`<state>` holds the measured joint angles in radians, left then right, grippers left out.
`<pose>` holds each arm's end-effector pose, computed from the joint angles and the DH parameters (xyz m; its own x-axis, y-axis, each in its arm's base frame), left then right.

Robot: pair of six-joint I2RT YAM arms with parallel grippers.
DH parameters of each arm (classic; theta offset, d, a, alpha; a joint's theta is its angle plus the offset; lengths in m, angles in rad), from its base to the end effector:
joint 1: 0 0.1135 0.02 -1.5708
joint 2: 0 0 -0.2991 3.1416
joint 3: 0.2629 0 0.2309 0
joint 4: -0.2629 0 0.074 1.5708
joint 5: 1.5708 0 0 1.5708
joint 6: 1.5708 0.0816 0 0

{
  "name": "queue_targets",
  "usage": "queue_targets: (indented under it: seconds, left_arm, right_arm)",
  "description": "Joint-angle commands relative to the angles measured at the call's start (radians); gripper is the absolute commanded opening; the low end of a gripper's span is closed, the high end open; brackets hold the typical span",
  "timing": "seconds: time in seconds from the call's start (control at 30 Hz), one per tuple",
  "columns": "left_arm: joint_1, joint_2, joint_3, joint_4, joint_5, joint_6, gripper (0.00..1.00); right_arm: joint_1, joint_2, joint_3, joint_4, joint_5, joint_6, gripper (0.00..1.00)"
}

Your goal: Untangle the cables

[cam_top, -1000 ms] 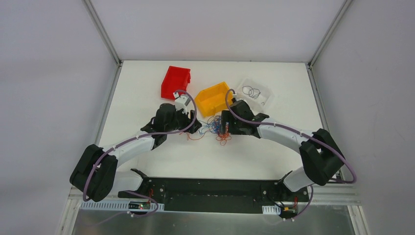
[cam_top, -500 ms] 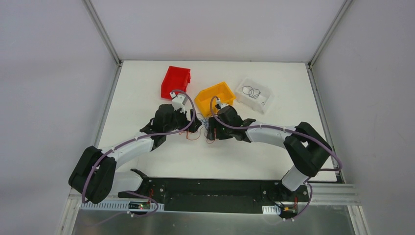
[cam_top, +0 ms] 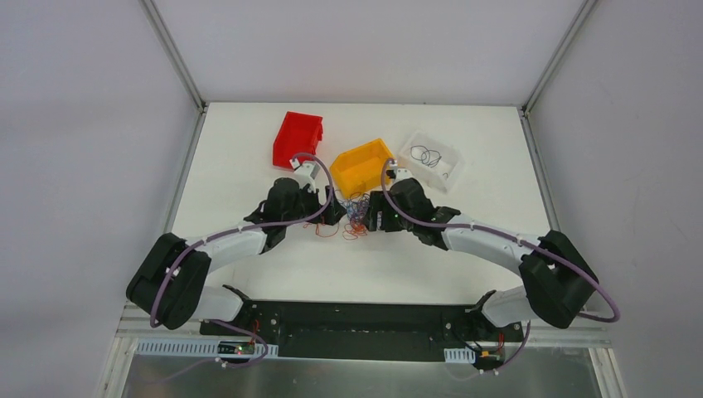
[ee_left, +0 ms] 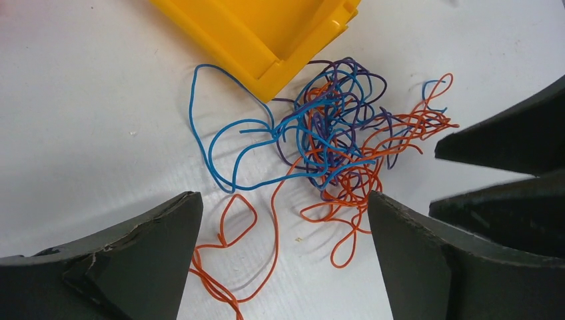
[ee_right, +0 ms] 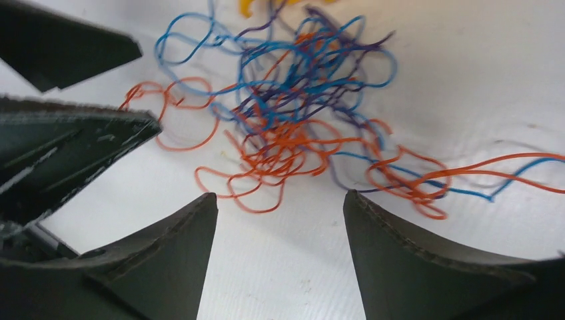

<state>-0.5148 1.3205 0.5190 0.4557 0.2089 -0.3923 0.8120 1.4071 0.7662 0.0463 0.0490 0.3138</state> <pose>0.2431 -0.1569 0.2327 -0.5217 -0.1346 -0.8425 0.4892 0.7618 -0.4246 0.2194 0.2256 0.2363 -0.5817 -0.1654 -0.7964 -0.5439 0.8072 0.2296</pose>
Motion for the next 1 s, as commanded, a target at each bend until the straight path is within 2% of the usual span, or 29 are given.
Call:
queue_targets:
  seconds: [0.0,0.1,0.3,0.37,0.4,0.43,0.47,0.53,0.6,0.67,0.7,0.83,0.97]
  left_arm:
    - [0.009,0.064,0.038,0.102,0.033,-0.037,0.96]
    - [0.002,0.126,0.076,0.094,0.084,-0.040,0.90]
    - [-0.037,0.230,0.166,0.022,0.171,-0.026,0.84]
    - [-0.037,0.259,0.193,-0.011,0.191,-0.024,0.81]
    - [-0.038,0.269,0.208,-0.037,0.206,-0.019,0.81]
    - [-0.038,0.284,0.228,-0.062,0.221,-0.011,0.79]
    - [-0.037,0.295,0.246,-0.088,0.230,-0.002,0.73]
    - [-0.038,0.308,0.280,-0.153,0.233,0.020,0.56]
    - [-0.037,0.306,0.295,-0.185,0.224,0.037,0.34]
    - [-0.037,0.292,0.294,-0.197,0.190,0.045,0.09]
    - [-0.036,0.281,0.292,-0.206,0.168,0.047,0.02]
    - [-0.029,0.219,0.259,-0.220,0.097,0.058,0.00]
    - [-0.024,0.136,0.199,-0.199,0.003,0.056,0.00]
  right_arm:
    - [-0.092,0.028,0.007,-0.034,-0.001,0.084,0.73]
    - [-0.097,0.074,0.036,-0.035,-0.023,0.106,0.73]
    - [-0.097,0.176,0.085,0.012,-0.108,0.149,0.69]
    - [-0.097,0.189,0.089,0.026,-0.111,0.160,0.63]
    - [-0.097,0.190,0.088,0.029,-0.109,0.162,0.56]
    - [-0.097,0.189,0.087,0.029,-0.105,0.163,0.43]
    - [-0.096,0.184,0.084,0.029,-0.096,0.162,0.31]
    - [-0.096,0.161,0.069,0.023,-0.068,0.161,0.14]
    - [-0.098,0.124,0.047,0.011,-0.007,0.159,0.08]
    - [-0.102,0.083,0.024,-0.003,0.048,0.158,0.06]
    - [-0.105,0.062,0.009,-0.017,0.080,0.162,0.05]
    - [-0.122,-0.028,-0.030,-0.102,0.260,0.200,0.00]
    - [-0.145,-0.090,-0.052,-0.197,0.388,0.244,0.00]
